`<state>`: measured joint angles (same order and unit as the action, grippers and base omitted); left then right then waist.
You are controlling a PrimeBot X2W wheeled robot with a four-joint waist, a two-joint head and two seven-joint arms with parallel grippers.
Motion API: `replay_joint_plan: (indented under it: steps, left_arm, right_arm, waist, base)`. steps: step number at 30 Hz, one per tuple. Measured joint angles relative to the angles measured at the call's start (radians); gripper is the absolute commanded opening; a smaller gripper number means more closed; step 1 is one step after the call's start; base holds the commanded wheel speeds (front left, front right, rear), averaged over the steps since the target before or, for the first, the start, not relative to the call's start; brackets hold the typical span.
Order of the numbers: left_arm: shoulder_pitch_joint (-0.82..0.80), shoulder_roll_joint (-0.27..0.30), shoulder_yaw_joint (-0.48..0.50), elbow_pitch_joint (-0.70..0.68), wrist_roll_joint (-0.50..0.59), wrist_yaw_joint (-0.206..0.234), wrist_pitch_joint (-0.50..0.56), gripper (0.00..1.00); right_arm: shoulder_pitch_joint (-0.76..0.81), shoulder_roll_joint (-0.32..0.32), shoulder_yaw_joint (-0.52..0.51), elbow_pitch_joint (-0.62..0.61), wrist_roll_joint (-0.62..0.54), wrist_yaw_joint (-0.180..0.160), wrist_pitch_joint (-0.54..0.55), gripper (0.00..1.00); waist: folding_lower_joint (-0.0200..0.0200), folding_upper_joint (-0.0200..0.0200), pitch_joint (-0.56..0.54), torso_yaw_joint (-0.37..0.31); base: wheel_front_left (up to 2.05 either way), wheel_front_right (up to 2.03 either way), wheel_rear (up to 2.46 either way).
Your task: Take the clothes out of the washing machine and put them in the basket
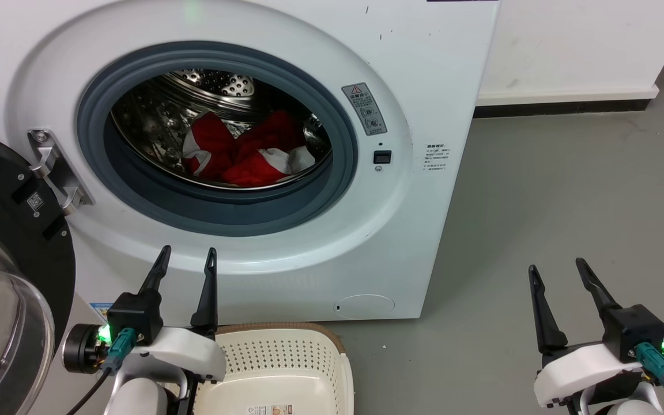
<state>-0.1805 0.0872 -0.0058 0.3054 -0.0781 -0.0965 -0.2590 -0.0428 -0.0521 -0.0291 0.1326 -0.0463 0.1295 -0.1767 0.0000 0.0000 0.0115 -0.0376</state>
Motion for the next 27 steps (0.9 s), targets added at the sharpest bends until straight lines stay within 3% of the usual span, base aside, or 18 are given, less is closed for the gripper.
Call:
replay_joint_plan:
  steps: [19, 27]
  left_arm:
    - [-0.011, -0.008, 0.018, 0.017, 0.0, -0.001, -0.001, 1.0]
    - [-0.124, 0.002, 0.017, 0.092, 0.003, -0.004, -0.003, 1.0]
  right_arm:
    - [-0.02, 0.0, 0.0, 0.023, 0.027, 0.0, -0.003, 1.0]
    - [-0.065, 0.0, 0.006, 0.02, 0.038, 0.0, -0.002, 1.0]
  waist:
    - [0.0, 0.0, 0.019, -0.005]
    - [0.0, 0.0, 0.073, -0.018]
  base:
    - [0.0, 0.0, 0.0]
    - [0.0, 0.0, 0.0]
